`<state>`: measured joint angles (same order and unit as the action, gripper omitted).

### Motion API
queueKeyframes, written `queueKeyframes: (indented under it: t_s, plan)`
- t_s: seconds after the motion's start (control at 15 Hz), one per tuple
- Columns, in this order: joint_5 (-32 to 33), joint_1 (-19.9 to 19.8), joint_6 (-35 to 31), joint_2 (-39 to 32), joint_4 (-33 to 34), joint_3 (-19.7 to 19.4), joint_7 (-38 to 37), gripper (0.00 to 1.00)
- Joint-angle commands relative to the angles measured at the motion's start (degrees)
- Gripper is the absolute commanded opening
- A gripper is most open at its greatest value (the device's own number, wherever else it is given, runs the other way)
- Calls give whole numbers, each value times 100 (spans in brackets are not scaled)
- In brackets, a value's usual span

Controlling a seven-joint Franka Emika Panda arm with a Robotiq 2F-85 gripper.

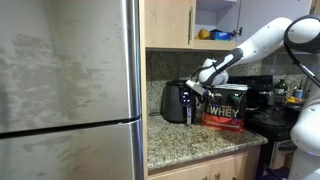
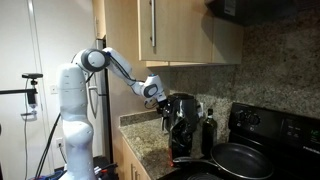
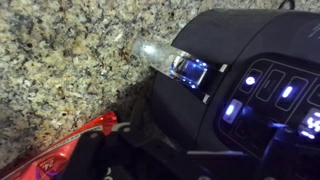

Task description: Pull the food basket out of the air fryer

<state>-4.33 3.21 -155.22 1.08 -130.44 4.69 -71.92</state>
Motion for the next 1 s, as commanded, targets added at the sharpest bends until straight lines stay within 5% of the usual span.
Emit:
queueKeyframes:
  t_s: [0.0, 0.07, 0.93]
  plan:
    - [-915, 73, -409, 404, -570, -18, 1022, 100]
    - [-516, 16, -220, 87, -163, -4, 558, 100]
    - [-621, -16, -226, -151, -221, -88, 524, 100]
